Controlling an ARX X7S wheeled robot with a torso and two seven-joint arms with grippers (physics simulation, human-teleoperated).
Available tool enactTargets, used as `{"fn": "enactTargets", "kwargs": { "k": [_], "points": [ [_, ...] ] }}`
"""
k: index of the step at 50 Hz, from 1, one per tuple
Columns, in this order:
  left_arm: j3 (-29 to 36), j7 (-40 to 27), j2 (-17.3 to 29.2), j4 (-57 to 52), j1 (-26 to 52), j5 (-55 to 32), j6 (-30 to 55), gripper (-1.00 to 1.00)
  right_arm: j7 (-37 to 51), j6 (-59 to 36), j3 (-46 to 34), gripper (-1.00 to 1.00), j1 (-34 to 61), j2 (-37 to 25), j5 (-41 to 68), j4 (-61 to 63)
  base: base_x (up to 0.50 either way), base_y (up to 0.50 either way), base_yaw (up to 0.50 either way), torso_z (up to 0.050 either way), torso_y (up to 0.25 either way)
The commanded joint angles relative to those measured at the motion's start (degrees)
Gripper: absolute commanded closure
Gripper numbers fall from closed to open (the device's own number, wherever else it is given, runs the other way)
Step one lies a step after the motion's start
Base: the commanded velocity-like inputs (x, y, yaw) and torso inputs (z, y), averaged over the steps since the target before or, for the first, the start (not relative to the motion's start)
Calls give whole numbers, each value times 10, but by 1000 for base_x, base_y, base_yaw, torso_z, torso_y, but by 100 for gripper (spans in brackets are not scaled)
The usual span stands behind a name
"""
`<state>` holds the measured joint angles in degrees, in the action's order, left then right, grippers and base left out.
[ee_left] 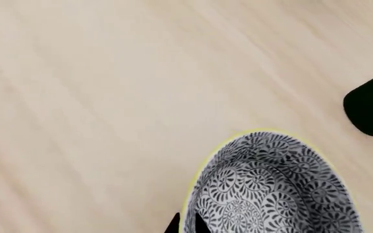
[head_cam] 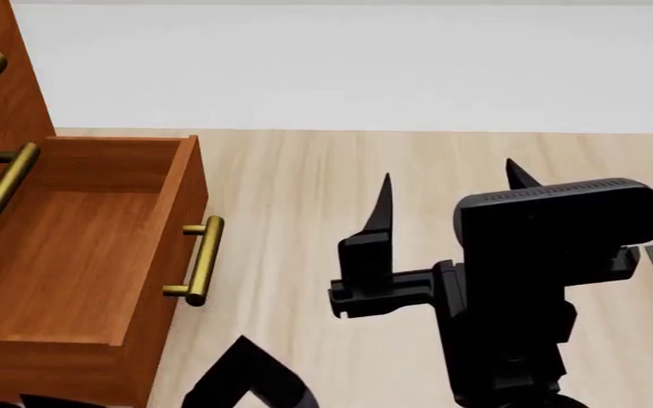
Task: Put the bowl in the bottom drawer of the cabinet.
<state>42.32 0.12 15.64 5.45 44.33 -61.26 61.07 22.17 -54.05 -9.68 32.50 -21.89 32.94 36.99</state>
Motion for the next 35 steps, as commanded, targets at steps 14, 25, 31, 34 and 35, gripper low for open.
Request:
{"fn": "enactTargets", "kwargs": {
  "k": [14,25,31,34,35],
  "points": [
    [-41,-86,33,-81,-8,-23,11,100,7,-2,7,-100,-1,-5,10,11,0,0,0,0,0],
    [-59,-114,40,-94,-6,-39,17,100,11,-5,9,-100,0,-6,15,18,0,0,0,0,0],
    [-66,-126,44,-103,-4,-43,16,100,12,-5,10,-100,0,-6,18,19,0,0,0,0,0],
    [-70,-134,47,-112,-4,-45,15,100,13,-5,12,-100,-1,-7,20,20,0,0,0,0,0],
    [-68,-137,47,-114,-4,-41,14,100,13,-5,12,-100,-1,-7,20,20,0,0,0,0,0]
  ]
}}
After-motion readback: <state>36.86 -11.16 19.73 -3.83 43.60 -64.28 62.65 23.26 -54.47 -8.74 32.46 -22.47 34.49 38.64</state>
